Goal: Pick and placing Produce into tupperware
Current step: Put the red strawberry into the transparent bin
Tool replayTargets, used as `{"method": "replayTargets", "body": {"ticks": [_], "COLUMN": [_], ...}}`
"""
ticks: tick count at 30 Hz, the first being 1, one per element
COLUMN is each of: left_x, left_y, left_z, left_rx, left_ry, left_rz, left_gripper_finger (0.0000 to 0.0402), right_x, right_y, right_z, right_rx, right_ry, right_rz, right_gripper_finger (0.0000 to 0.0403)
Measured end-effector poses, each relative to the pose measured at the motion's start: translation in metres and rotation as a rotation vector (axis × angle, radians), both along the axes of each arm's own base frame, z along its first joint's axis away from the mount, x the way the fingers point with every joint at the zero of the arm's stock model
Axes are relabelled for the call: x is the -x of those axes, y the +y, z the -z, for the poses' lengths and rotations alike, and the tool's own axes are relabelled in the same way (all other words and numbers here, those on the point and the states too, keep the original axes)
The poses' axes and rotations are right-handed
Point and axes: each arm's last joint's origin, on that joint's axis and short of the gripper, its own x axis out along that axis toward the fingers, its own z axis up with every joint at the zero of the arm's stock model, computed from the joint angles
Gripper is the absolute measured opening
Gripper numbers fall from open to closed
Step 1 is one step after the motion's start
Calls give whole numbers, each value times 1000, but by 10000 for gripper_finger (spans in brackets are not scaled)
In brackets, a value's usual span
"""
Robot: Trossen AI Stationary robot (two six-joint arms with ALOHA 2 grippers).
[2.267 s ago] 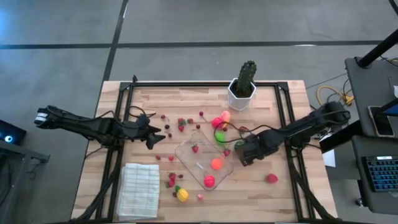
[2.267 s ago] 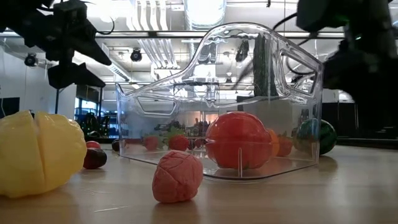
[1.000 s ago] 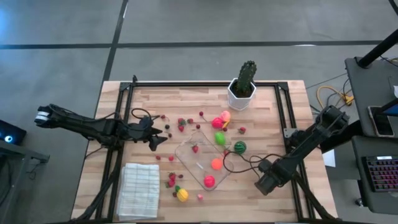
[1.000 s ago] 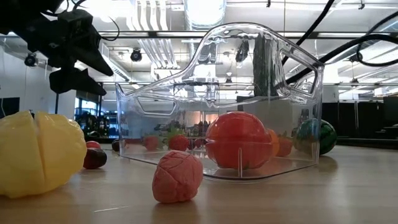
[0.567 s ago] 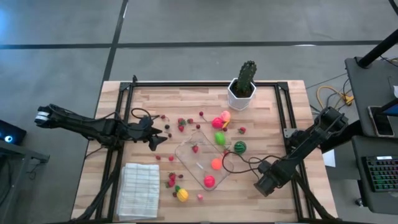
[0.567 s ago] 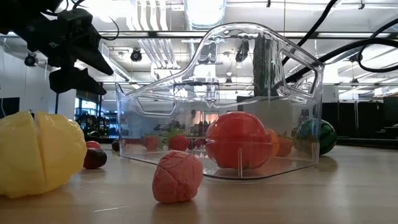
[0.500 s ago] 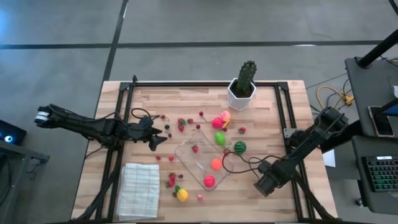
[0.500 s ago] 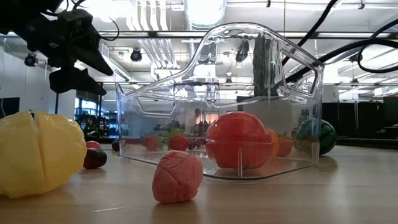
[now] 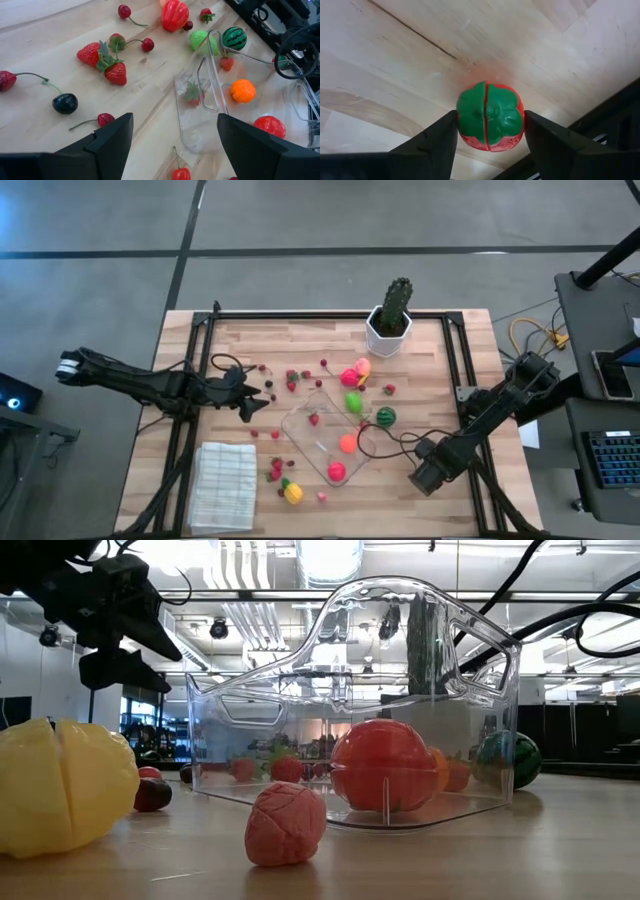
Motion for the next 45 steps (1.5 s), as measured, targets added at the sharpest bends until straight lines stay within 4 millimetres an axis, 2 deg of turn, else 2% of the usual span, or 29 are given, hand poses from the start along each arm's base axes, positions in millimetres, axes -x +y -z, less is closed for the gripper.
{"method": "replayTargets", "body": {"ticks": [6, 9, 13, 16, 21, 25, 28, 33, 37, 40, 45], "left_x": [0, 0, 0, 0, 0, 0, 0, 0, 0, 0, 10], "left_y": [0, 0, 0, 0, 0, 0, 0, -1, -1, -2, -1], "left_z": [0, 0, 0, 0, 0, 0, 0, -1, -1, 0, 2], "left_rx": [0, 0, 0, 0, 0, 0, 3, 21, 27, 28, 34], "left_ry": [1, -1, -1, 0, 1, 1, 0, 0, 1, 4, 37], "left_rz": [0, 0, 0, 0, 0, 0, 4, 29, 40, 53, 70], "left_gripper_finger": [274, 274, 274, 274, 274, 274, 274, 274, 274, 274, 274], "right_x": [0, -3, -7, -9, -14, -30, -50, -86, -113, -132, -160], "right_y": [-1, 0, -3, -7, -26, -46, -57, -71, -75, -74, -65], "right_z": [-3, -14, -38, -63, -106, -126, -135, -141, -135, -126, -117], "right_rx": [3, 33, 100, 127, 188, 175, 132, 94, 29, -36, -45], "right_ry": [-9, -89, -254, -437, -735, -835, -889, -909, -851, -797, -761], "right_rz": [37, 60, 132, 172, 255, 223, 163, 52, -14, -25, -29], "right_gripper_finger": [202, 200, 199, 199, 199, 199, 199, 199, 199, 199, 208]}}
